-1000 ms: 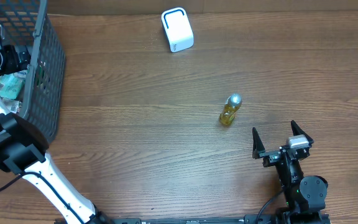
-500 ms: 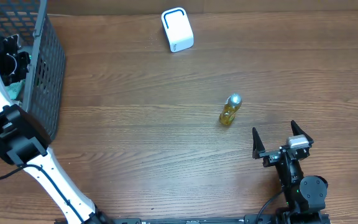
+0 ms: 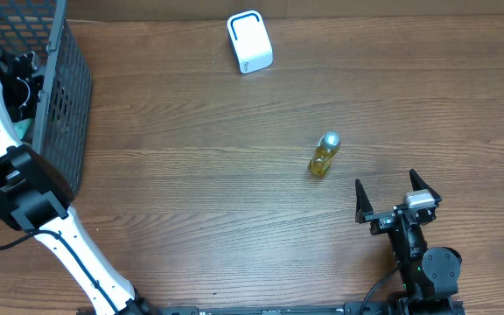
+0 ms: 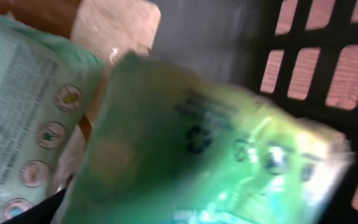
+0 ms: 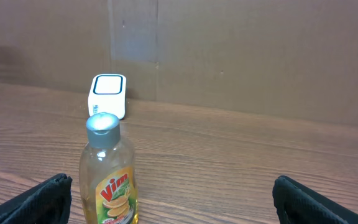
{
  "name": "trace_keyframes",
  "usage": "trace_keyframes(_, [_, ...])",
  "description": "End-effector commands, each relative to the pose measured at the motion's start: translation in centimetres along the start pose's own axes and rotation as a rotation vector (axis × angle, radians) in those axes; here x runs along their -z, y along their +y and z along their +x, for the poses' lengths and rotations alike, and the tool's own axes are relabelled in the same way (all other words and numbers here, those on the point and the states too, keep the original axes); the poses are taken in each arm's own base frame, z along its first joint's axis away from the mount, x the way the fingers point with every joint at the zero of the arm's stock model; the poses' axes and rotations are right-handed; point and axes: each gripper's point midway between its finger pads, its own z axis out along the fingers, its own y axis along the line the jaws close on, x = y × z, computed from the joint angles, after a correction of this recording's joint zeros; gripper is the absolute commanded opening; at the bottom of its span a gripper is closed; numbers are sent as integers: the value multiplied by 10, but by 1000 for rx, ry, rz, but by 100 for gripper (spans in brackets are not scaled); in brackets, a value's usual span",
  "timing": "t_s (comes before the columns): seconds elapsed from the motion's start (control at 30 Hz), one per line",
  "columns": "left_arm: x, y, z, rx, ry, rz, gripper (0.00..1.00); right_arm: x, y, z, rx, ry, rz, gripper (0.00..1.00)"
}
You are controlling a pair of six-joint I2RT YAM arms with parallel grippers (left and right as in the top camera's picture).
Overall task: Scan the item barcode
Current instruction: 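Grasp the green tissue pack in the basket with the left gripper, then carry the tissue pack forward and set it beside the bottle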
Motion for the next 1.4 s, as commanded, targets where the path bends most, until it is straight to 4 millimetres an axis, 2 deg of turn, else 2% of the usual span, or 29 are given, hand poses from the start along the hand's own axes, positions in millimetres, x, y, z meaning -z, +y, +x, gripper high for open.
trace_keyframes(0.0, [-11, -1, 7, -12, 35, 13, 76, 0, -2, 3, 1, -1, 11, 100])
trace_keyframes(0.1, [-11, -1, 8, -9, 38, 14, 64, 0, -2, 3, 1, -1, 11, 100])
trace_keyframes(0.27, [-11, -1, 9, 0, 45, 14, 58, 0, -2, 3, 2, -1, 11, 100])
trace_keyframes(0.37, [-9, 6, 12, 44, 57, -34, 56, 0, -2, 3, 1, -1, 11, 100])
trace_keyframes(0.5, [9, 10, 6, 50, 21, -81, 46, 0, -2, 3, 2, -1, 11, 100])
trace_keyframes(0.53, [16, 9, 2, 55, -1, -87, 42, 0, -2, 3, 1, -1, 11, 100])
trace_keyframes(0.6, [32, 7, -5, 62, -47, -98, 40, 0, -2, 3, 2, -1, 11, 100])
trace_keyframes(0.8, [99, -3, -24, 74, -218, -147, 39, 0, -2, 3, 1, -1, 11, 100])
trace_keyframes(1.0, [197, -25, -32, 84, -450, -184, 37, 0, -2, 3, 1, -1, 11, 100])
trace_keyframes(1.17, [278, -53, -20, 120, -632, -177, 36, 0, -2, 3, 2, -1, 11, 100])
trace_keyframes(1.27, [314, -79, -5, 113, -707, -137, 35, 0, -2, 3, 1, -1, 11, 100])
trace_keyframes(1.37, [339, -108, 14, 81, -745, -100, 34, 0, -2, 3, 2, -1, 11, 100])
